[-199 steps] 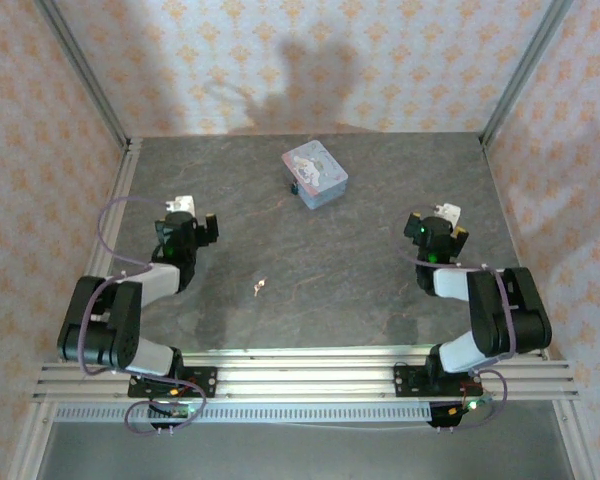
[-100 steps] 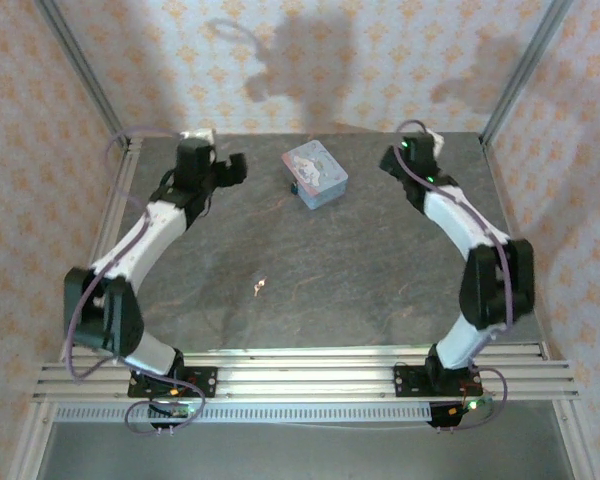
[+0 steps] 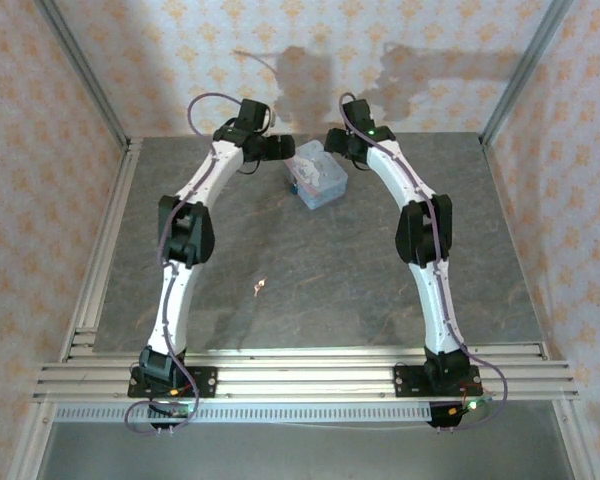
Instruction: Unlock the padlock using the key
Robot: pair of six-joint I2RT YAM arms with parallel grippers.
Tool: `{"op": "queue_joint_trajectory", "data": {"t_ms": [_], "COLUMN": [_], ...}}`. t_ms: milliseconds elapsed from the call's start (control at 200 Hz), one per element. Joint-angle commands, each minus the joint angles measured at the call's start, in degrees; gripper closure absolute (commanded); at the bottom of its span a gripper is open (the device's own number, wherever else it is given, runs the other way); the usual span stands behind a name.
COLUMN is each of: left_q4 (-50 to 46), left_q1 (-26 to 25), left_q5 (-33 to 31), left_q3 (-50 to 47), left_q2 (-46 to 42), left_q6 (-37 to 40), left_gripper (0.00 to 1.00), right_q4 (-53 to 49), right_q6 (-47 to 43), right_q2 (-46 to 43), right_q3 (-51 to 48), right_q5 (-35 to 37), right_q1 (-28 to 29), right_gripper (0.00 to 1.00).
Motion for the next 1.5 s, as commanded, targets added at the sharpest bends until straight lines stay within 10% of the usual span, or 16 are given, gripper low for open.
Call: {"op": "queue_joint_trajectory", "data": {"t_ms": [0,400,586,956,1496], "left_q4": [-7.84,3.07,4.54,21.86,22.65], "left_q1": [0.58,0.74,0.06,-5.4,-9.88], "left_q5": [5.94,19.33,21.45,17.52,-0.91], "left_q3": [11.77,11.47,-6.12,-53.21,-78.08], "left_q2": [5.78,10.35,0.58,-26.43,-53.06], "left_q6": [1.0,-2.63,-0.9,-2.39,-9.43], "left_gripper": [0.15,0.25,0.4,0.43,0.4], "right_q4": [-4.24,-6.33,-6.65,-6.18,8.64], "right_q6": [-1.58,-11.43,-11.43,-3.59,6.97], "right_q2": [1.96,2.57,-1.06,-14.91,-44.66], "right_q3": [2.33,-0.28,-3.28,-15.67,-61.98], "right_q5": [-3.88,-12.1,-9.21,-5.18,-8.07], "right_q1": [0.34,1.81,2.25,2.2,-0.7], "right_gripper": [0.2,0.29,0.27,0.21,0.19]}}
